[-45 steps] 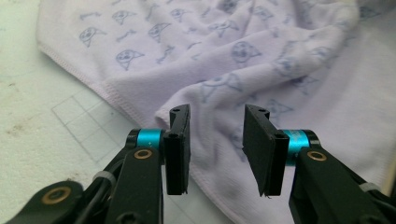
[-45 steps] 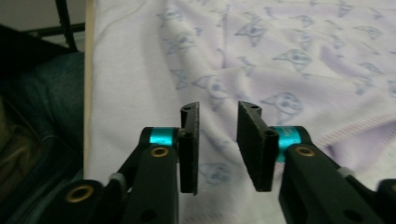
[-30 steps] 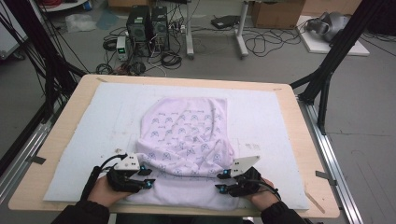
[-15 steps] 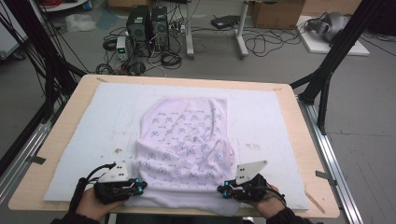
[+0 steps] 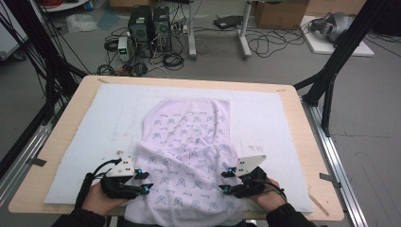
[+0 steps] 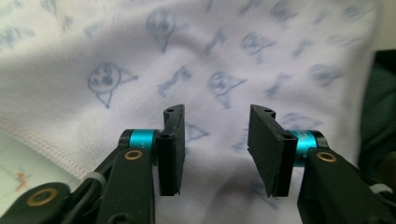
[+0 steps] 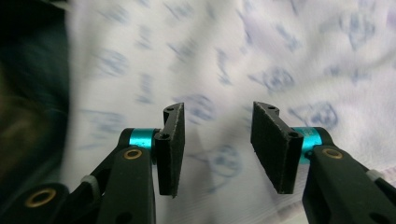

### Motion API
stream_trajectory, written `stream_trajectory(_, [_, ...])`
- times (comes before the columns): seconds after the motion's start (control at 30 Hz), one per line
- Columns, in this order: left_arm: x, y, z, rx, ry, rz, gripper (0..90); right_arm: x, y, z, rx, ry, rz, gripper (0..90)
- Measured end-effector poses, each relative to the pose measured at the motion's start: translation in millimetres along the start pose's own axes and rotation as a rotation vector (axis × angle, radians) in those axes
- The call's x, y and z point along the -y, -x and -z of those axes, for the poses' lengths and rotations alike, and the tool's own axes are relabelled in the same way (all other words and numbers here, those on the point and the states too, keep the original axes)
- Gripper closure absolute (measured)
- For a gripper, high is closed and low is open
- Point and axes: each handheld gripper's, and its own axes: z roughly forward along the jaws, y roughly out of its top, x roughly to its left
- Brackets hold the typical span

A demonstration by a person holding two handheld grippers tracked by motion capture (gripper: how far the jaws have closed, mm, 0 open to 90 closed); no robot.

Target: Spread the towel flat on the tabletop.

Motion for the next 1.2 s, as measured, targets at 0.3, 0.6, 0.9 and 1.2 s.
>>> stream_trajectory(0.3, [7.0,6.4,1.7,0.000,0.000,-0.015,88.0,2.5,-0.6,-10.0,-0.050,-0.011,0.012,88.1])
stream_trajectory(0.6, [18.0,38.8,35.4,0.041,0.061,-0.037,87.8,5.0,-32.9,20.9,-0.124,0.064,0.025,88.0])
stream_trajectory(0.9, [2.3,9.9,18.8,-0.019,0.050,-0.004,58.2,-4.8,-12.9,17.2,-0.022,0.053,0.025,58.1])
stream_trajectory(1.2, [8.0,12.7,2.5,0.016,-0.003,-0.033,88.3,5.1,-3.6,-4.5,-0.066,-0.006,-0.004,84.9])
